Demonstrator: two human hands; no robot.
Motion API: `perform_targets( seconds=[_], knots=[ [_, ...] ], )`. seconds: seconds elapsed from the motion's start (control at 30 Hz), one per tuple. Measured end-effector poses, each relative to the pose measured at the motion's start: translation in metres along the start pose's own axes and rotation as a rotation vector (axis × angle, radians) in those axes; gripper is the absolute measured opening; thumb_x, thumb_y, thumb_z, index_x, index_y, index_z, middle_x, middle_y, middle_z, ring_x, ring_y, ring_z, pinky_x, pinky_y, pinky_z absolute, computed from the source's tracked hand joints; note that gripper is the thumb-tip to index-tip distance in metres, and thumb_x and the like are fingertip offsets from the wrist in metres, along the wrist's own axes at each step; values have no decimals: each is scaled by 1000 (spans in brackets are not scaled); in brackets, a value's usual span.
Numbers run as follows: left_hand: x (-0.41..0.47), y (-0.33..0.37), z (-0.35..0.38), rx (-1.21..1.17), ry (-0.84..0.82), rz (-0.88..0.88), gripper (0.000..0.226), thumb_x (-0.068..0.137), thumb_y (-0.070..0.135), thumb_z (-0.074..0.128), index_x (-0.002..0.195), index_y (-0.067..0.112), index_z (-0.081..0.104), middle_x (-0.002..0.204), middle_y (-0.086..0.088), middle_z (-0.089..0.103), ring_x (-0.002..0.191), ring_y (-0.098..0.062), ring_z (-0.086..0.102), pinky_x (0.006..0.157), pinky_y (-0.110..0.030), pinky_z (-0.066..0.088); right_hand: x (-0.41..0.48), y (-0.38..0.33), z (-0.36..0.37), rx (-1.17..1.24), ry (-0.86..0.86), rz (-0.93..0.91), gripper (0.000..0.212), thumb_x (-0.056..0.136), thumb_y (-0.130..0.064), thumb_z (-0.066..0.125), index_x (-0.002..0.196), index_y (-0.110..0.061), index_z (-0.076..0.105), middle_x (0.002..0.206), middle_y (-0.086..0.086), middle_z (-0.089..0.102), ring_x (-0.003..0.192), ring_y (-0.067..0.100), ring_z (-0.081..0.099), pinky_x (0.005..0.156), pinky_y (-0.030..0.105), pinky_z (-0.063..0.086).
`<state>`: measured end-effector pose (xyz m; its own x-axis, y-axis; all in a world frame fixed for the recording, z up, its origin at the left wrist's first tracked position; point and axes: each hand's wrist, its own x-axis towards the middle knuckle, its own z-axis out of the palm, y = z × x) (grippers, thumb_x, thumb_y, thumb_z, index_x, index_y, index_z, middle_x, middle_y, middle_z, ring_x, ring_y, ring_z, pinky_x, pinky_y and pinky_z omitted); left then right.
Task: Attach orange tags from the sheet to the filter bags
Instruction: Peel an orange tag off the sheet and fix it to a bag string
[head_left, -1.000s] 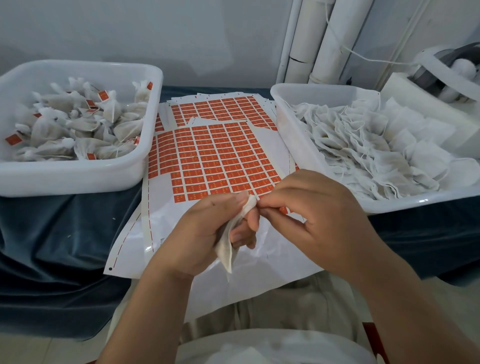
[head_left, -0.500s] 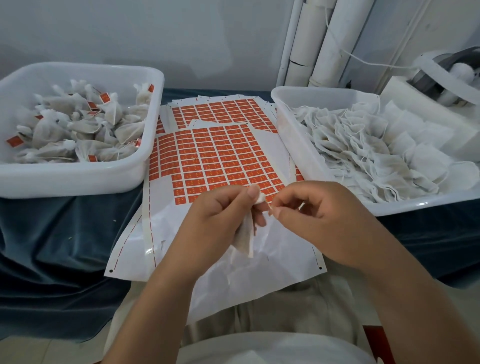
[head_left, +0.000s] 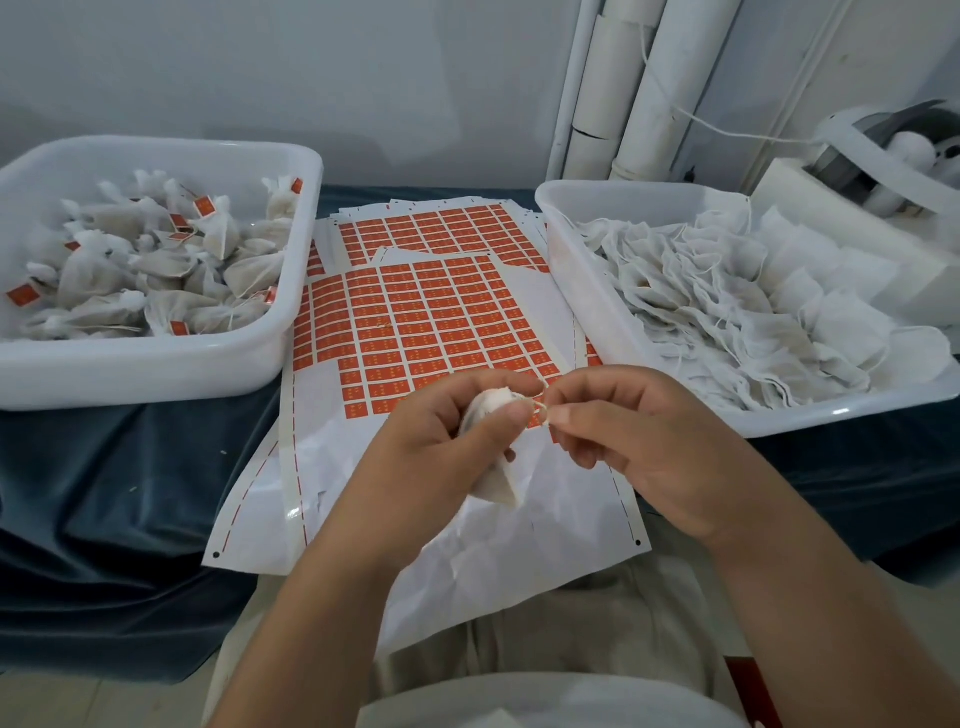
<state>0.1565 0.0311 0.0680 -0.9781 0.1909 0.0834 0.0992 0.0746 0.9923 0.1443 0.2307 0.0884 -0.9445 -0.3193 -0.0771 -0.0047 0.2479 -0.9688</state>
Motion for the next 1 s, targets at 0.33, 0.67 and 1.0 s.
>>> perform_targets(
  seconds=[0.33,0.67,1.0],
  knots=[
    [7,-6,6,-36,238,78,32,99,48,43,95,24,64,73,5,72,66,-12,69,63,-15,55,1,4,1,-95,-87,-36,12,91,-31,65,86,-31,76,83,-11,70,78,2,62,74,20,52],
    [3,-2,4,-42,157,3,39,72,73,58,92,42,70,81,11,70,73,-7,68,60,-10,51,11,14,5,455,-129,53,17,92,-16,61,88,-21,76,88,5,67,79,14,62,68,26,51],
    [5,-5,15,64,265,80,35,91,57,44,89,40,74,81,19,74,86,-2,69,68,-4,49,14,27,21,807,-228,-132,23,103,-24,63,117,-11,75,99,4,71,92,11,67,73,23,54]
  ],
)
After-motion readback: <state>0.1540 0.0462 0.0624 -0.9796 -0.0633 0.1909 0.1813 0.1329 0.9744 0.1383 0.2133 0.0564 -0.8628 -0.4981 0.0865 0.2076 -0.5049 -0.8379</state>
